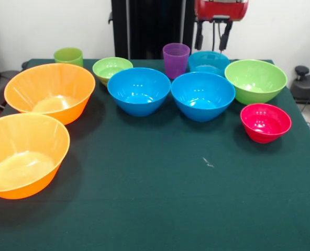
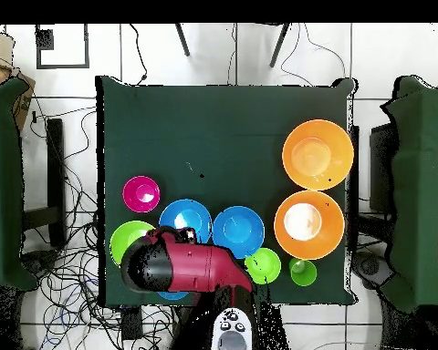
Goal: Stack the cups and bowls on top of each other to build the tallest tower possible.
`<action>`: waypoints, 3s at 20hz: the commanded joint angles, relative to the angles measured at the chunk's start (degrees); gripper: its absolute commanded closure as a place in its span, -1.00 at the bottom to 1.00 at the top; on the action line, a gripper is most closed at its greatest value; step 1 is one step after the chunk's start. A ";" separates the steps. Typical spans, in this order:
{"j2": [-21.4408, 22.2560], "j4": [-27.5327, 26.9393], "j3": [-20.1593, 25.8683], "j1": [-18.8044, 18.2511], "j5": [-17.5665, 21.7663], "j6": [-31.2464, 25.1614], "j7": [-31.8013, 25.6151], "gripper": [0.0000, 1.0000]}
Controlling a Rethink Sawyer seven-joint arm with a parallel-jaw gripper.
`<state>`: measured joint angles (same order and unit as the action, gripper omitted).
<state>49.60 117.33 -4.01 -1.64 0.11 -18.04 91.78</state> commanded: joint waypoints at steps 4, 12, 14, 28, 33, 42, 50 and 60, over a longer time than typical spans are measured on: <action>-1.53 -10.69 2.35 -2.94 4.10 -11.68 -0.63 -1.00; -2.81 -16.69 3.64 -3.78 5.06 -17.65 -1.89 -1.00; -3.31 -17.82 3.74 -3.96 5.37 -18.60 -1.82 -1.00; -9.85 -26.23 6.97 -7.21 6.82 -22.42 -5.10 -1.00; -12.36 -30.44 7.98 -8.83 8.48 -25.61 -7.96 -1.00; -15.93 -38.07 11.02 -12.46 10.44 -30.85 -11.08 -1.00; -15.80 -43.61 13.03 -14.74 13.40 -36.81 -14.51 -1.00; -14.29 -46.37 15.93 -17.53 14.98 -43.35 -17.35 -1.00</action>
<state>35.03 74.08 4.66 -17.77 10.57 -54.45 91.77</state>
